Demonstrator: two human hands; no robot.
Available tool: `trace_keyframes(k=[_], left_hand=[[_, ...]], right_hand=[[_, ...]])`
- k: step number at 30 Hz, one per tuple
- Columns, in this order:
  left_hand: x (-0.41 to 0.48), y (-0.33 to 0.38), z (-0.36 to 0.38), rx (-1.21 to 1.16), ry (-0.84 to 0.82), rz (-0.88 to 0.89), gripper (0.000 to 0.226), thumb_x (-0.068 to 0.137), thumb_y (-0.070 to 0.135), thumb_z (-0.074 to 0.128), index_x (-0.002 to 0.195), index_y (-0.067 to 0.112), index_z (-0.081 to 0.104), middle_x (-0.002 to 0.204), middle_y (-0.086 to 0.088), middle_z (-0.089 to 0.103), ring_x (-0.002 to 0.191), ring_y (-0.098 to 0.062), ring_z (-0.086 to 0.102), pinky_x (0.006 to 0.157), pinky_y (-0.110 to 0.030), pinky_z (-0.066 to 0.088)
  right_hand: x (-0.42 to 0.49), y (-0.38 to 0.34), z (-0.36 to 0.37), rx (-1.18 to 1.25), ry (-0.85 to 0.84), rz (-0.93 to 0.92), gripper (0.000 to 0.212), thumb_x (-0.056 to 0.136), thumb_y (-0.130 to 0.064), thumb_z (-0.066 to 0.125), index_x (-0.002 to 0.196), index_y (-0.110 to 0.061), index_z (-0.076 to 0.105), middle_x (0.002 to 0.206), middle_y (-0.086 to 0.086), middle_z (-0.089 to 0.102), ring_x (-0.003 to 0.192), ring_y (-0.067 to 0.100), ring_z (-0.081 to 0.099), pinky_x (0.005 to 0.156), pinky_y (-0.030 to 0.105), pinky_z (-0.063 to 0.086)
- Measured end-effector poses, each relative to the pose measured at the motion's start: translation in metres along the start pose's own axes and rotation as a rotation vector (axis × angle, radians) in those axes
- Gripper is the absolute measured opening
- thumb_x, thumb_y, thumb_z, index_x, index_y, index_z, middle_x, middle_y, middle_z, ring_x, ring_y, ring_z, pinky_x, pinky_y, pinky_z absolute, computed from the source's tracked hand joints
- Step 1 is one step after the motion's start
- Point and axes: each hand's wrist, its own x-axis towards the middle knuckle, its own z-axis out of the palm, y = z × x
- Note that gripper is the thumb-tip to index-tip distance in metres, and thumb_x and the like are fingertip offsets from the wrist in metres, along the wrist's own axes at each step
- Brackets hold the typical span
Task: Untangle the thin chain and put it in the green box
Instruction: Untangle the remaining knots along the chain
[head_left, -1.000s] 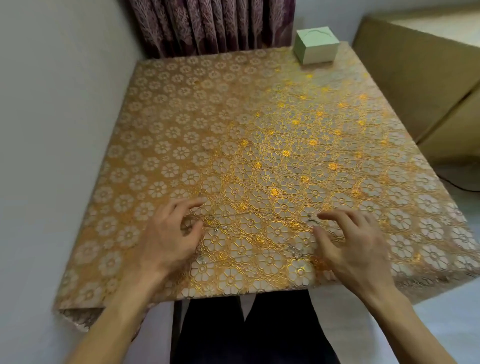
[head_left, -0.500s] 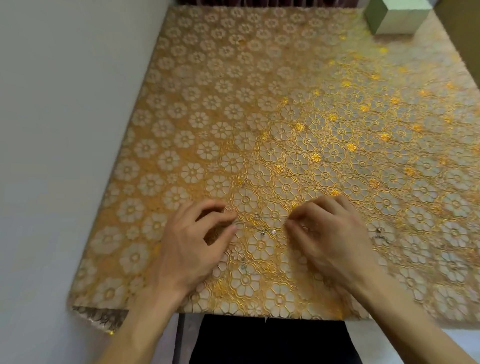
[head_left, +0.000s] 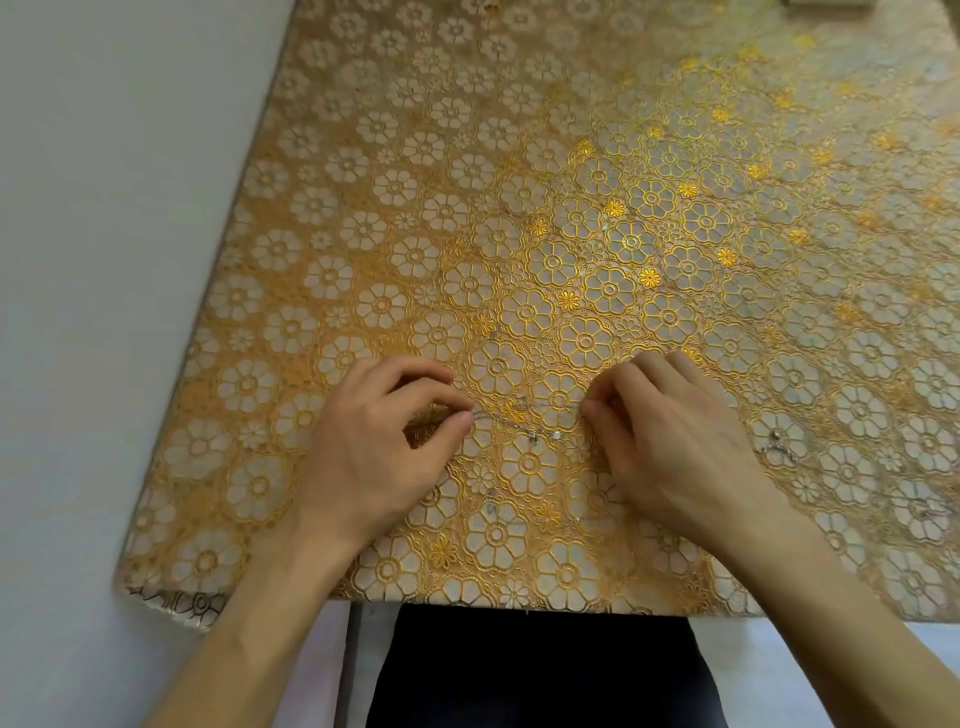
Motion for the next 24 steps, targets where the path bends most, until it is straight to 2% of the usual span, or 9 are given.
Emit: trace_keyframes(k=[4, 7, 10, 13, 16, 18, 21, 24], left_hand=[[0.008, 0.006, -0.001, 0.025, -0.051, -0.030, 0.021, 0.085, 0.044, 0.065, 0.102, 0.035, 0.075, 0.108, 0.019, 0.061, 0.105, -0.006, 0.047, 0.091, -0.004, 0.027], [0.016, 0.013, 0.001, 0.032, -0.094, -0.020, 0.026, 0.084, 0.047, 0.062, 0.107, 0.038, 0.072, 0.110, 0.020, 0.061, 0.106, -0.008, 0.047, 0.086, -0.012, 0.028], [0.022, 0.020, 0.007, 0.017, -0.130, 0.009, 0.030, 0.082, 0.047, 0.064, 0.111, 0.041, 0.070, 0.112, 0.021, 0.060, 0.109, -0.005, 0.045, 0.090, -0.008, 0.028], [0.025, 0.026, 0.012, 0.012, -0.140, 0.031, 0.036, 0.079, 0.047, 0.066, 0.114, 0.041, 0.070, 0.114, 0.017, 0.062, 0.110, -0.009, 0.047, 0.091, -0.022, 0.033], [0.029, 0.033, 0.018, -0.004, -0.166, 0.053, 0.042, 0.078, 0.053, 0.066, 0.118, 0.042, 0.069, 0.116, 0.018, 0.061, 0.111, -0.008, 0.046, 0.094, -0.028, 0.037], [0.030, 0.041, 0.023, -0.006, -0.193, 0.080, 0.038, 0.081, 0.058, 0.064, 0.115, 0.043, 0.071, 0.117, 0.018, 0.061, 0.112, -0.009, 0.047, 0.094, -0.033, 0.040], [0.028, 0.054, 0.033, -0.014, -0.197, 0.106, 0.024, 0.085, 0.056, 0.062, 0.098, 0.041, 0.075, 0.115, 0.022, 0.064, 0.114, -0.011, 0.049, 0.094, -0.040, 0.042], [0.029, 0.052, 0.034, -0.094, -0.179, 0.063, 0.016, 0.088, 0.049, 0.062, 0.090, 0.037, 0.073, 0.110, 0.024, 0.067, 0.113, -0.007, 0.050, 0.097, -0.039, 0.041]], right_hand=[[0.000, -0.001, 0.001, -0.045, -0.021, -0.013, 0.030, 0.099, -0.037, 0.041, 0.093, -0.015, 0.060, 0.091, 0.003, 0.060, 0.087, 0.029, 0.050, 0.072, 0.042, 0.043], [-0.003, -0.001, 0.001, 0.097, -0.025, -0.001, 0.033, 0.101, -0.040, 0.034, 0.095, -0.016, 0.057, 0.094, -0.001, 0.056, 0.088, 0.023, 0.043, 0.075, 0.044, 0.042], [-0.006, 0.000, -0.002, 0.255, -0.024, 0.026, 0.027, 0.101, -0.039, 0.034, 0.095, -0.020, 0.053, 0.095, -0.005, 0.054, 0.090, 0.020, 0.043, 0.081, 0.047, 0.042], [-0.010, 0.000, -0.008, 0.424, -0.036, 0.077, 0.016, 0.101, -0.036, 0.039, 0.094, -0.026, 0.049, 0.093, -0.011, 0.056, 0.091, 0.019, 0.050, 0.083, 0.047, 0.043], [-0.012, 0.000, -0.013, 0.527, -0.052, 0.111, 0.011, 0.100, -0.036, 0.040, 0.093, -0.032, 0.048, 0.093, -0.011, 0.060, 0.088, 0.014, 0.055, 0.081, 0.040, 0.042], [-0.013, -0.001, -0.016, 0.585, -0.053, 0.123, 0.012, 0.099, -0.038, 0.041, 0.094, -0.031, 0.049, 0.088, -0.010, 0.064, 0.082, 0.011, 0.057, 0.077, 0.033, 0.041], [-0.013, -0.005, -0.022, 0.679, -0.050, 0.124, 0.017, 0.102, -0.038, 0.042, 0.094, -0.026, 0.051, 0.078, -0.001, 0.063, 0.069, 0.016, 0.055, 0.063, 0.030, 0.042], [-0.015, -0.002, -0.025, 0.747, -0.036, 0.157, 0.019, 0.100, -0.042, 0.042, 0.093, -0.026, 0.051, 0.078, 0.000, 0.060, 0.065, 0.015, 0.051, 0.057, 0.024, 0.041]])
